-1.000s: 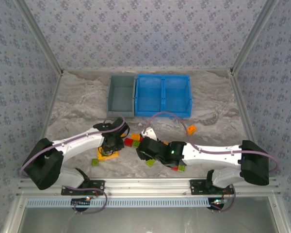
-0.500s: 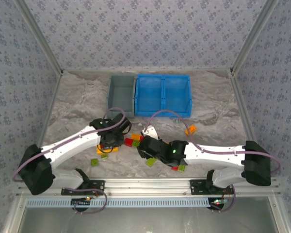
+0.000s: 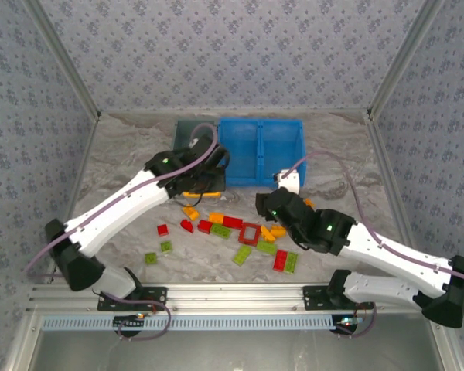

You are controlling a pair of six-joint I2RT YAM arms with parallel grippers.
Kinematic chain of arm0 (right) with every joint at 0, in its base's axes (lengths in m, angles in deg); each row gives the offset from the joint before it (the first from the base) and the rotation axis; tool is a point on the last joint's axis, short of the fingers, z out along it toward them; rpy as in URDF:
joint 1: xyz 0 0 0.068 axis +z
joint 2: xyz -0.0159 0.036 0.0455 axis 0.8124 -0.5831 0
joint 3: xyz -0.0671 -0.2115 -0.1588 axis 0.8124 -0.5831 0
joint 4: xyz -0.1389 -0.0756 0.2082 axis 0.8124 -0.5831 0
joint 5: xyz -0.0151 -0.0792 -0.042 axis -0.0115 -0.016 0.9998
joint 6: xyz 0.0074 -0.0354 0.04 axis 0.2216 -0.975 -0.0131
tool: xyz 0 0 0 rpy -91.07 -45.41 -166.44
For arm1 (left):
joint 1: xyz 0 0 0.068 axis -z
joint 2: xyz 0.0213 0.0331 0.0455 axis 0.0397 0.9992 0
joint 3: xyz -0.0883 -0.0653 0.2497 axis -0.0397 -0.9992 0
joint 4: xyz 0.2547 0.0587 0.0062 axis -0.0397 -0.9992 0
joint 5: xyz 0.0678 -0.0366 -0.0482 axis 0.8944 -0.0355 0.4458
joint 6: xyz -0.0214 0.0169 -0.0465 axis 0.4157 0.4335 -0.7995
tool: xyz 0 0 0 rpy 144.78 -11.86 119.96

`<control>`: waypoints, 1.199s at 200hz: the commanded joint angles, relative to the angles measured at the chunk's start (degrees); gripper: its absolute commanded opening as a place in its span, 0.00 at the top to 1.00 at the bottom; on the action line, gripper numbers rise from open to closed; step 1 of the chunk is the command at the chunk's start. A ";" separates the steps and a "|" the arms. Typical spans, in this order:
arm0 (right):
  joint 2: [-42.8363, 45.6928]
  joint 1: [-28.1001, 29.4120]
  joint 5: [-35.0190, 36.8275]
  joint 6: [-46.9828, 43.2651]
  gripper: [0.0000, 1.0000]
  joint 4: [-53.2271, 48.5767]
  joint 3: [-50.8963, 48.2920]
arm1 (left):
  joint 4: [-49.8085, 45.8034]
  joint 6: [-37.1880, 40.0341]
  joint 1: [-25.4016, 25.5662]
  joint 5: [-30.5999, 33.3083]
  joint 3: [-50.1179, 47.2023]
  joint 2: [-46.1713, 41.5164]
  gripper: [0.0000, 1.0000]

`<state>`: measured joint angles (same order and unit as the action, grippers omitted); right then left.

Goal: Sort the legos into containers by color

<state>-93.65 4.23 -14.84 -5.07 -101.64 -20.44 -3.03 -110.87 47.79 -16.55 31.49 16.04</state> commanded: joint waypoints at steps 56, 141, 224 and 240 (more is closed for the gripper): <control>2.58 -9.59 -6.61 1.24 0.41 2.53 -0.85 | 4.80 15.20 -1.15 2.15 28.23 26.88 1.00; 0.88 -15.35 -11.24 -1.08 0.40 5.51 -1.45 | 3.13 16.94 -9.60 -2.32 51.36 47.04 1.00; -10.40 -14.53 -12.59 -13.27 0.39 16.58 4.28 | 7.41 13.81 -12.35 -4.59 52.45 53.63 1.00; -11.37 -14.36 -12.62 -13.02 0.39 16.43 5.15 | 8.27 12.79 -12.41 -5.12 52.59 54.42 1.00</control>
<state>-103.75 -10.52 -27.08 -15.43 -87.68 -18.63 3.55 -96.08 35.96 -20.33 82.06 68.63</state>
